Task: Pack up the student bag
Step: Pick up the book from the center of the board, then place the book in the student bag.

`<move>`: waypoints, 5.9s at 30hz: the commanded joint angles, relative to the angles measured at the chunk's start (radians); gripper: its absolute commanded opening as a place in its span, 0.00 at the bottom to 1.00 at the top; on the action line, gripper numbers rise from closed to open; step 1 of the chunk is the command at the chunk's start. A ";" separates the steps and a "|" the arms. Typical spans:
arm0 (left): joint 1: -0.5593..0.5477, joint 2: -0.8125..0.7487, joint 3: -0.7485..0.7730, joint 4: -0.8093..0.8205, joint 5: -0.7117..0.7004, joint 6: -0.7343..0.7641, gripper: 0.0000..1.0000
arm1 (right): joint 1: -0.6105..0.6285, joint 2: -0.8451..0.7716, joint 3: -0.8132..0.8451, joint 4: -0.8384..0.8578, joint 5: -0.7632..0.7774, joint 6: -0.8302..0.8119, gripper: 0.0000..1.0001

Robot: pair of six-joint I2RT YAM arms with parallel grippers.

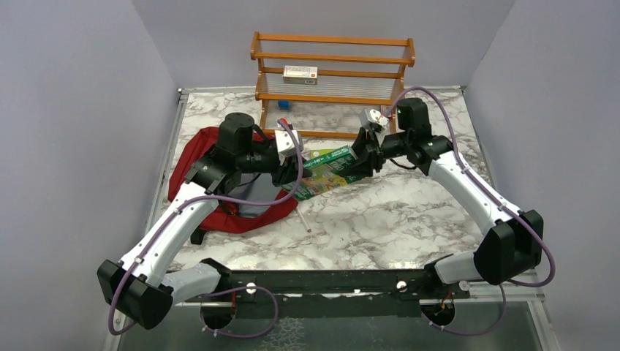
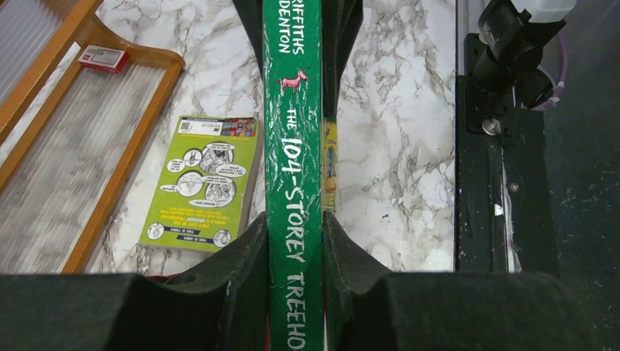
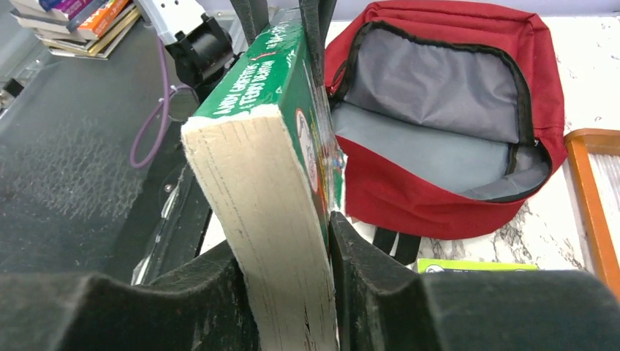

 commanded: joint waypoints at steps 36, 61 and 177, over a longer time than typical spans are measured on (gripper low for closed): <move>0.054 0.328 -0.147 0.047 -1.346 -0.264 0.71 | -0.004 -0.364 -0.338 0.422 0.860 0.732 0.00; 0.054 0.640 -0.083 -0.024 -1.579 -0.254 0.39 | -0.005 -0.355 -0.349 0.420 0.832 0.787 0.00; 0.147 0.197 -0.133 0.209 -1.274 -0.403 0.00 | 0.538 1.034 0.689 0.501 1.340 1.479 0.70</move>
